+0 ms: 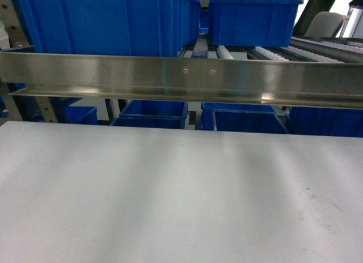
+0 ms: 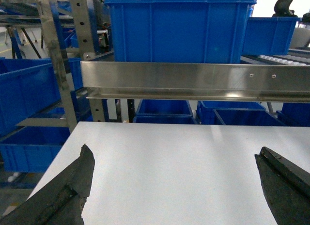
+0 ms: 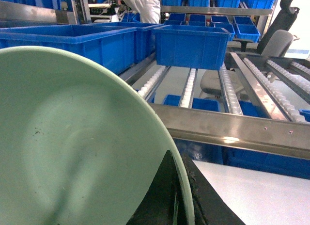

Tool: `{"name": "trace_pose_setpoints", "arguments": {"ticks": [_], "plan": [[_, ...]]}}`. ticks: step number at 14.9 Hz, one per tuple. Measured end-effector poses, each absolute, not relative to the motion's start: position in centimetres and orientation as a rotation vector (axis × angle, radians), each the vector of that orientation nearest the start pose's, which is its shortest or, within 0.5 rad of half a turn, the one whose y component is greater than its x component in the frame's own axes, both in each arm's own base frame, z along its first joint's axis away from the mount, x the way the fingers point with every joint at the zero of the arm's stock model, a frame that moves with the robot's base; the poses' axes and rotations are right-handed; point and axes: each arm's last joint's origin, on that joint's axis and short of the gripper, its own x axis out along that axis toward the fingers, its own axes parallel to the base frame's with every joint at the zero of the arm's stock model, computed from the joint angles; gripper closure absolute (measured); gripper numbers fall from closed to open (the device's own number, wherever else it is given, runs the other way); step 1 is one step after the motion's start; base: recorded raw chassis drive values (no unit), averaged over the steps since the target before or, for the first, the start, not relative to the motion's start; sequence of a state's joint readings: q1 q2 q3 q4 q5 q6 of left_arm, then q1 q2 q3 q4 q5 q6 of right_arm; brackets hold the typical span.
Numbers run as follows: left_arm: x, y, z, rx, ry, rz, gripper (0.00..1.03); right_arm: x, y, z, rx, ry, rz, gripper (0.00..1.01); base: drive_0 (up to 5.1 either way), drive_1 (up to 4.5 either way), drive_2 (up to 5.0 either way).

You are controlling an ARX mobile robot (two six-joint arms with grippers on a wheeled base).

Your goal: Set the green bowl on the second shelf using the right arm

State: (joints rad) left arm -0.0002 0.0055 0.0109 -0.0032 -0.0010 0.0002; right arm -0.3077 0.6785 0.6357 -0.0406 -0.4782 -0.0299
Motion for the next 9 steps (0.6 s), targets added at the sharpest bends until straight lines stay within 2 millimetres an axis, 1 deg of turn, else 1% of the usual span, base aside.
{"name": "trace_pose_setpoints", "arguments": {"ticks": [3, 9], "plan": [[9.74, 0.00, 16.64, 0.000, -0.001, 0.000, 0.05, 15.17, -3.42, 31.11, 0.001, 0.073, 0.171, 0.99, -4.7, 1.09, 3.8], [9.74, 0.00, 16.64, 0.000, -0.002, 0.001, 0.05, 15.16, -3.42, 31.10, 0.002, 0.074, 0.172, 0.99, -4.9, 1.43, 3.3]]}}
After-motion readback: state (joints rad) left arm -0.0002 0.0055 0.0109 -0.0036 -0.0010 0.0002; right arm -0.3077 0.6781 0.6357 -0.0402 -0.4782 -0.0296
